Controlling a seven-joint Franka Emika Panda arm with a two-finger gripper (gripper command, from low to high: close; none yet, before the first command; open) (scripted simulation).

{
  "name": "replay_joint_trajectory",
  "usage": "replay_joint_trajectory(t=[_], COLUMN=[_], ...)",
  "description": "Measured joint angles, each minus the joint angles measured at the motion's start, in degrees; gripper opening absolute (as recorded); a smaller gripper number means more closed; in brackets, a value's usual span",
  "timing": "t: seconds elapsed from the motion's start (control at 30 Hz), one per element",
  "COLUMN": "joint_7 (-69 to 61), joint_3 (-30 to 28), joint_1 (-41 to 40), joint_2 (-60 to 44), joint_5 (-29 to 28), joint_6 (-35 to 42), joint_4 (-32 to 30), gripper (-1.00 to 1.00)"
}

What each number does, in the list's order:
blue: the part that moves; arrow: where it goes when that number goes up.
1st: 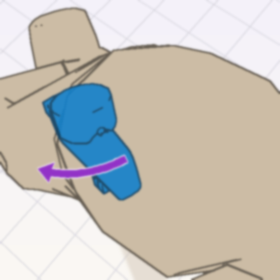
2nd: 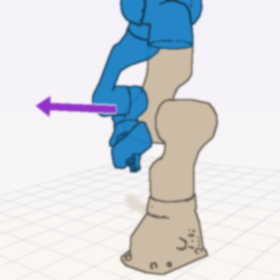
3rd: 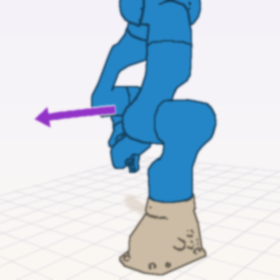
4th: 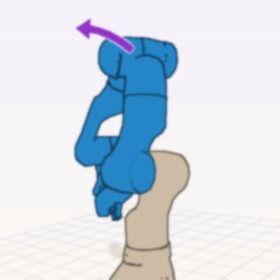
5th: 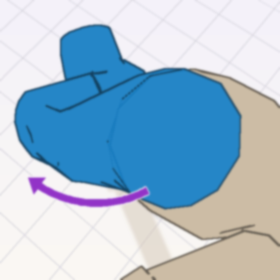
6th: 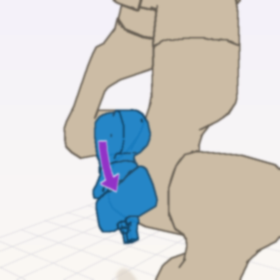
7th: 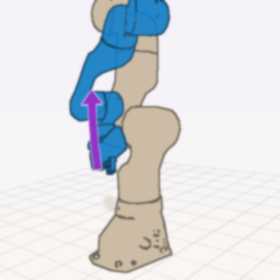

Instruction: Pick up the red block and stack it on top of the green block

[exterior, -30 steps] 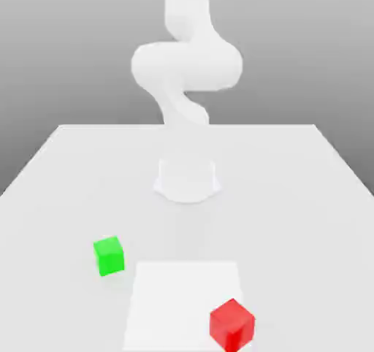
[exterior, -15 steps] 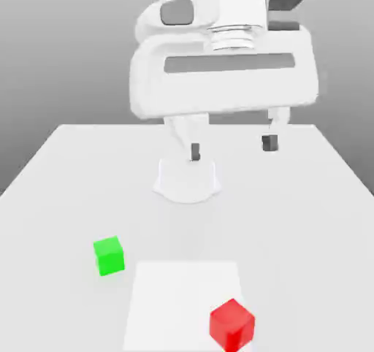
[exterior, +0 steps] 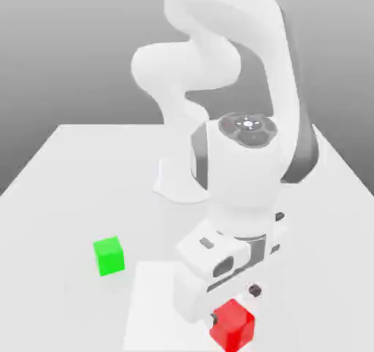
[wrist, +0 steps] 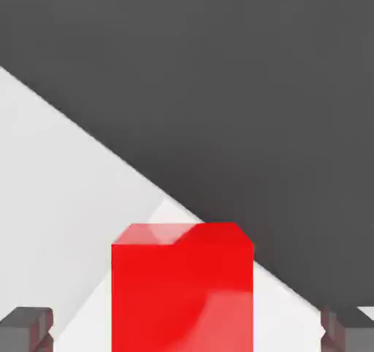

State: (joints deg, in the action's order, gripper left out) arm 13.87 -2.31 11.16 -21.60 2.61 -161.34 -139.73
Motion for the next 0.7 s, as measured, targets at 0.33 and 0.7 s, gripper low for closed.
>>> replay_joint_trajectory(t=[0.33, 0.7], joint_7=[0.5, -6.5], joint_3=[-0.2, -10.8], joint_1=[0.1, -15.7], joint_2=[4.5, 26.6], joint_5=[-0.7, -9.3], joint_6=[3.9, 8.7], joint_4=[-0.7, -17.6], gripper=[-1.0, -1.0])
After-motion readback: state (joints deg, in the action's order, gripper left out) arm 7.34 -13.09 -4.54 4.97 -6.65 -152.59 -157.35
